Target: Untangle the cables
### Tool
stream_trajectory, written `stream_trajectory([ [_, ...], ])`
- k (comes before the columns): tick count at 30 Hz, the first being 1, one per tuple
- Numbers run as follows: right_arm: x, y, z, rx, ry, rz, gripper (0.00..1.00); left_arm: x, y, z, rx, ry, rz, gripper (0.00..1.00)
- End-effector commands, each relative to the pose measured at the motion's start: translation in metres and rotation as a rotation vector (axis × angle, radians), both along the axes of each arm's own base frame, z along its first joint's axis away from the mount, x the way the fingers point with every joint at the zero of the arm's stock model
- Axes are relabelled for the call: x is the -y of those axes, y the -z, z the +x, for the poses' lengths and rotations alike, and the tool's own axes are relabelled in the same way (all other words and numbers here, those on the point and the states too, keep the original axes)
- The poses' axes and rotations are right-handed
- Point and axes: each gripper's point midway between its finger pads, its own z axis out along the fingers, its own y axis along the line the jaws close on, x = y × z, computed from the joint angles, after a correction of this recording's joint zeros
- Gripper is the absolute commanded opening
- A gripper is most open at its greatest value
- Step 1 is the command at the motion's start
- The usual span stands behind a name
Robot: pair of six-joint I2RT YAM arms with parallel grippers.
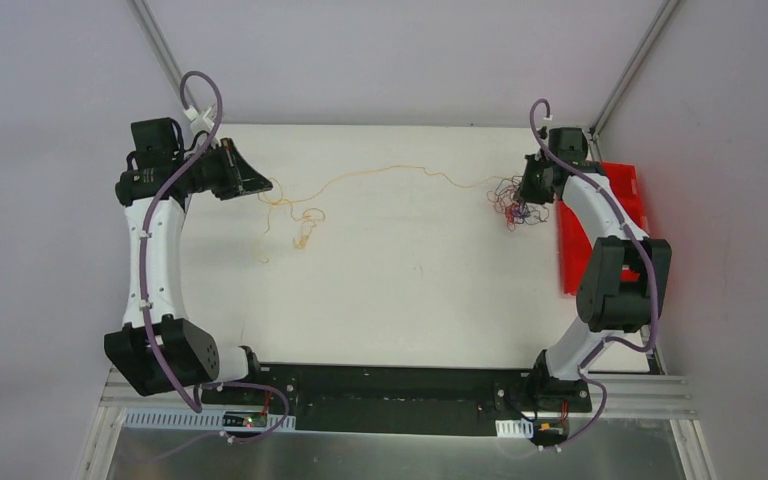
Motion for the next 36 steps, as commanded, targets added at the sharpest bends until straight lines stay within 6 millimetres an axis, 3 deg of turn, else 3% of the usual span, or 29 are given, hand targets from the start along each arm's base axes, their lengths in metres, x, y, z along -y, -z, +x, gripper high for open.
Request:
stream_trajectory([
  [1,-0.005,-0.012,-0.011,-0.009,-0.074,0.010,0.00,-0.028,0.004,-0.004,0.019,-0.057,0.169,0.00],
  [3,-0.018,-0.016,-0.015,-0.022,-0.118,0.083,0.00,-0.025,-0.001,0.001,0.020,-0.040,0.138,0.00],
  [6,-0.048,-0.030,-0.020,-0.036,-0.192,0.238,0.00,-0.008,-0.024,0.005,0.038,0.024,0.030,0.00],
  [11,-0.101,-0.091,-0.014,0.030,-0.297,0.470,0.00,0.042,-0.072,-0.013,0.144,0.205,-0.038,0.00],
  [14,-0.116,-0.117,0.002,0.104,-0.301,0.470,0.00,0.065,-0.097,-0.025,0.197,0.279,-0.060,0.00],
  [18,-0.113,-0.101,0.025,0.065,-0.254,0.422,0.00,0.075,-0.109,-0.026,0.212,0.286,-0.071,0.00],
  [20,-0.113,-0.076,0.032,0.004,-0.228,0.403,0.03,0.081,-0.098,-0.023,0.193,0.287,-0.059,0.00],
  [22,-0.108,-0.046,0.036,-0.071,-0.176,0.377,0.06,0.083,-0.073,-0.012,0.133,0.245,-0.029,0.00],
  [24,-0.098,-0.019,0.035,-0.157,-0.129,0.344,0.29,0.075,-0.031,0.003,0.044,0.165,0.044,0.32],
  [26,-0.090,-0.001,0.028,-0.227,-0.105,0.317,0.50,0.037,0.020,0.021,-0.062,0.019,0.152,0.47],
  [28,-0.079,0.007,0.015,-0.267,-0.096,0.289,0.64,0.003,0.057,0.032,-0.187,-0.076,0.127,0.62],
  [31,-0.064,0.008,-0.004,-0.260,-0.108,0.237,0.69,-0.025,0.087,0.033,-0.284,-0.125,0.071,0.69],
  [34,-0.070,0.002,-0.027,-0.253,-0.161,0.259,0.68,-0.029,0.110,0.026,-0.292,-0.098,0.110,0.69],
  [36,-0.094,-0.005,-0.048,-0.267,-0.233,0.357,0.64,-0.022,0.120,0.020,-0.297,-0.069,0.081,0.67],
])
